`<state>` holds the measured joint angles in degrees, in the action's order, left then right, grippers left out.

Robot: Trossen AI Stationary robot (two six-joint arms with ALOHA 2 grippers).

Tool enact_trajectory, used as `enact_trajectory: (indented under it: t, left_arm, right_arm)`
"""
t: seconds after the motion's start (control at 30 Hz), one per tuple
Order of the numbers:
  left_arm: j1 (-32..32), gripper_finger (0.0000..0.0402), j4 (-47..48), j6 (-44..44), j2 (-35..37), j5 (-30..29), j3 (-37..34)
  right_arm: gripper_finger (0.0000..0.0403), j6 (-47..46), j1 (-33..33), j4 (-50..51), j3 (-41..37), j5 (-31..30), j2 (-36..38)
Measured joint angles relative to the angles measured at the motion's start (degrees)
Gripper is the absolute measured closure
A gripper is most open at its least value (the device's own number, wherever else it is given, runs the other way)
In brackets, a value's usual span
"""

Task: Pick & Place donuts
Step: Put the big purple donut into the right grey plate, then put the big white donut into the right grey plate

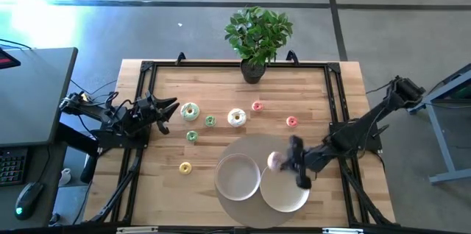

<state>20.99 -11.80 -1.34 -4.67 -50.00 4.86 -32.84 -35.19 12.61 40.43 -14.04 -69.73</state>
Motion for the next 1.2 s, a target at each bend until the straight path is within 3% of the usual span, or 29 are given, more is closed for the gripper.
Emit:
enact_trajectory:
  t: [0.13, 0.27, 0.43, 0.83, 1.03, 1.13, 1.2]
  left_arm:
    - [0.0, 0.0289, 0.62, 0.0, 0.0, 0.02, 0.0]
    - [0.0, 0.0289, 1.72, -0.04, 0.0, 0.06, 0.02]
    - [0.0, 0.0289, 1.74, -0.41, 0.0, 1.46, 0.02]
    - [0.0, 0.0289, 1.69, -0.42, 0.0, 1.42, 0.02]
    - [0.0, 0.0289, 1.67, -0.44, 0.0, 1.4, 0.02]
    - [0.0, 0.0289, 1.58, -0.53, 0.0, 1.38, 0.02]
    - [0.0, 0.0289, 1.11, -0.69, 0.0, 1.42, 0.02]
  right_arm:
    - [0.0386, -0.35, -1.55, -5.28, 0.12, 4.11, -6.89]
    - [0.0389, -2.79, -2.37, -2.56, -0.05, 3.15, -12.02]
    - [0.0393, -4.62, -2.44, -1.9, 0.01, 7.04, -14.53]
    - [0.0291, -9.47, -1.42, 4.92, 0.04, 9.92, -13.67]
    - [0.0251, -9.22, -1.18, 4.76, 0.04, 12.06, -9.28]
    - [0.0241, -5.86, -0.71, 4.74, 0.04, 9.3, -5.74]
    - [0.0238, -0.9, 0.17, 4.68, 0.04, 3.65, -3.62]
